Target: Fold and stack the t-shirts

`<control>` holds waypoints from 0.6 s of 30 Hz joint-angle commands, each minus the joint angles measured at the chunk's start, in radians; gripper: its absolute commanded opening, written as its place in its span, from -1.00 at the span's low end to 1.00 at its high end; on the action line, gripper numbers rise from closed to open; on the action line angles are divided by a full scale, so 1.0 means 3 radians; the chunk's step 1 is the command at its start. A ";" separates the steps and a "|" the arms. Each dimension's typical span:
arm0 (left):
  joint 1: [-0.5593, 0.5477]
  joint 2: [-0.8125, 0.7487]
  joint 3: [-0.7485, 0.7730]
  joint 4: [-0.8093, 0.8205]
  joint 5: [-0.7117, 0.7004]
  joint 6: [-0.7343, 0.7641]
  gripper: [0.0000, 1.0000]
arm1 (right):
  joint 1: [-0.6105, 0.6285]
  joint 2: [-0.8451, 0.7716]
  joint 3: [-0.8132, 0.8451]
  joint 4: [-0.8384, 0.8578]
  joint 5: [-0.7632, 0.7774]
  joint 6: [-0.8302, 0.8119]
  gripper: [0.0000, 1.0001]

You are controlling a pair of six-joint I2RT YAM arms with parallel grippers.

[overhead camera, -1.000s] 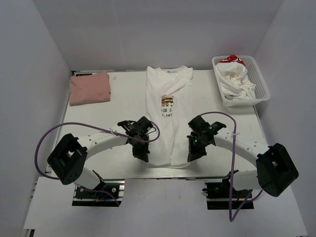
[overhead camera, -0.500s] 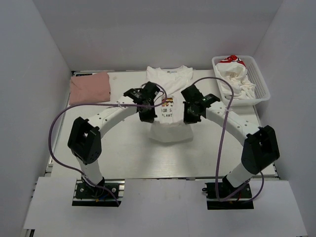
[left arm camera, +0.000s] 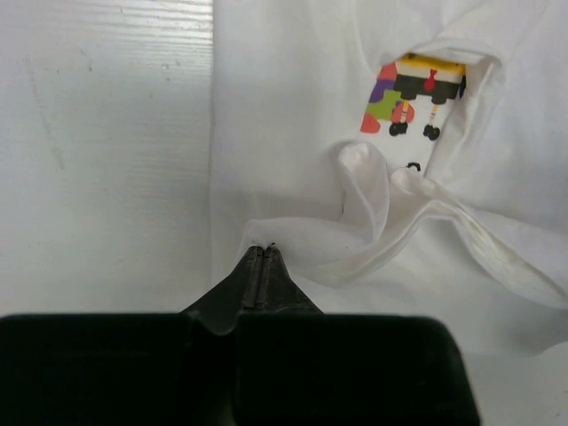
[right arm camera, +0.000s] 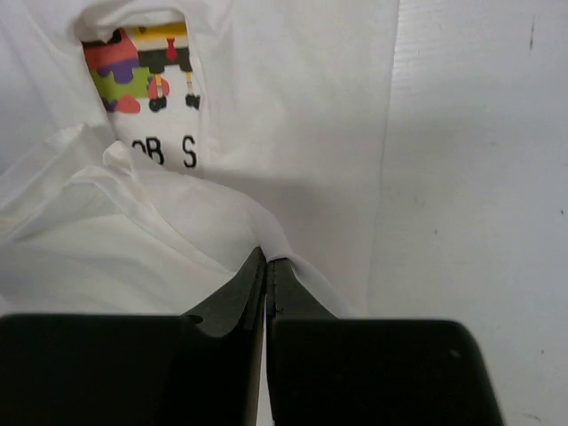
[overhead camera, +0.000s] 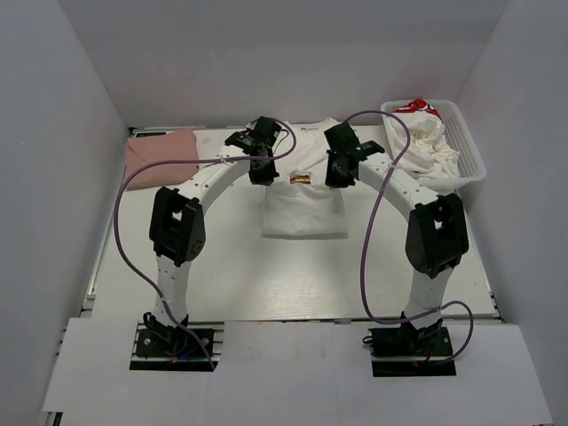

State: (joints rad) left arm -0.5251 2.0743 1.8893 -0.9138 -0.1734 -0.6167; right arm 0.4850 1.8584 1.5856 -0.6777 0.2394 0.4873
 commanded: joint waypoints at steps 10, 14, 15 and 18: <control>0.0211 0.0254 0.0324 0.0463 0.0097 0.0332 -1.00 | -0.0266 0.0366 0.0385 0.0382 -0.0006 -0.0157 -1.00; 0.0277 0.0376 0.0391 0.0561 0.0220 0.0378 -1.00 | -0.0318 0.0488 0.0487 0.0459 -0.0072 -0.0223 -1.00; 0.0278 0.0377 0.0421 0.0607 0.0250 0.0378 -1.00 | -0.0333 0.0529 0.0518 0.0474 -0.0102 -0.0239 -1.00; 0.0308 0.0499 0.0467 0.0699 0.0322 0.0378 -1.00 | -0.0374 0.0672 0.0569 0.0515 -0.0174 -0.0188 -1.00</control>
State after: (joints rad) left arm -0.4446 2.2112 1.9793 -0.7563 -0.1120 -0.5201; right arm 0.3836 2.0258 1.7103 -0.5655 0.2031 0.4370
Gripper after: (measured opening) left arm 0.023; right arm 0.015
